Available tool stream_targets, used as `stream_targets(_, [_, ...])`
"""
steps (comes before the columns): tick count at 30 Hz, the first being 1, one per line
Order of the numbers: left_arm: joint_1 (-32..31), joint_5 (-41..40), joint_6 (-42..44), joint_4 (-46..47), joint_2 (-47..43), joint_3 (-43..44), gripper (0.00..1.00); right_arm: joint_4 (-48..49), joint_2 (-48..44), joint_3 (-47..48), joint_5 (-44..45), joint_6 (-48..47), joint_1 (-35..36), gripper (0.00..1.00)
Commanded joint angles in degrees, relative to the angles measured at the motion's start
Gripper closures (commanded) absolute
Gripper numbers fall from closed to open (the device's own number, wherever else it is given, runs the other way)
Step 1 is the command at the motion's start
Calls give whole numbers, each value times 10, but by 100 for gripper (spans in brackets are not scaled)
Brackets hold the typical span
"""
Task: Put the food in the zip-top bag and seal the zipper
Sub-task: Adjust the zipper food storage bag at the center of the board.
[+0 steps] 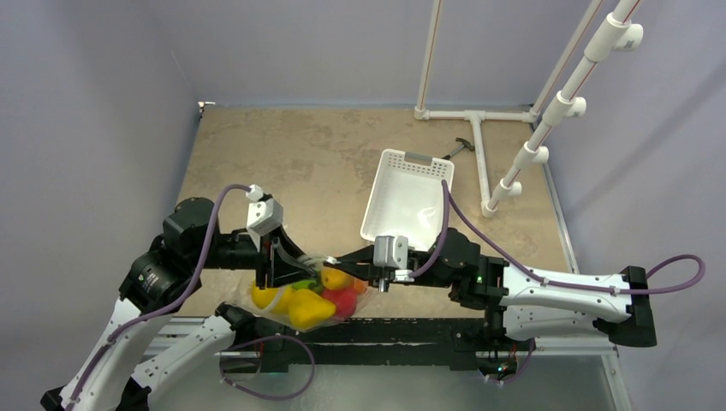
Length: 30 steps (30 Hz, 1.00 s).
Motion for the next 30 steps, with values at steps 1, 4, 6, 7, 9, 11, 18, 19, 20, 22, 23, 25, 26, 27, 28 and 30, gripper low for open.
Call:
stream_targets(1, [-2, 0, -2, 20, -18, -3, 67, 18, -11, 10, 21, 5, 0, 100])
stream_targets(4, [-1, -6, 1, 27, -31, -9, 57, 17, -17, 2, 22, 14, 0, 100])
stream_targets(6, [-1, -5, 0, 41, -36, -13, 51, 18, -19, -3, 20, 21, 0, 100])
stream_targets(7, [-1, -6, 0, 49, -38, -14, 46, 17, -19, -6, 17, 24, 0, 100])
stream_targets(9, [-1, -8, -1, 62, -39, -17, 42, 14, -18, -10, 13, 30, 0, 100])
stream_targets(11, [-2, -7, -2, 80, -40, -23, 41, 11, -18, -15, 9, 35, 0, 100])
stream_targets(18, [-2, 6, -24, 156, -41, -55, 42, 16, -15, -33, 3, 54, 0, 100])
stream_targets(19, [-2, 9, -26, 166, -41, -60, 43, 21, -15, -37, 1, 57, 0, 100])
stream_targets(20, [-1, 13, -29, 175, -41, -66, 44, 25, -15, -39, 0, 59, 0, 100])
stream_targets(22, [-1, 22, -33, 192, -41, -79, 46, 35, -14, -45, -1, 67, 0, 100])
stream_targets(23, [-2, 26, -34, 198, -42, -85, 46, 41, -13, -48, -2, 71, 0, 100])
stream_targets(25, [-2, 35, -35, 206, -43, -96, 47, 47, -9, -50, -5, 81, 0, 100])
stream_targets(26, [-1, 37, -35, 210, -45, -102, 48, 48, -6, -51, -5, 86, 0, 100])
stream_targets(27, [-1, 39, -35, 214, -46, -107, 48, 49, -5, -53, -2, 92, 0, 100])
stream_targets(28, [-1, 42, -36, 217, -47, -112, 48, 54, -5, -57, -1, 98, 0, 100])
stream_targets(30, [-1, 53, -39, 223, -49, -121, 49, 63, -8, -67, -1, 107, 0, 100])
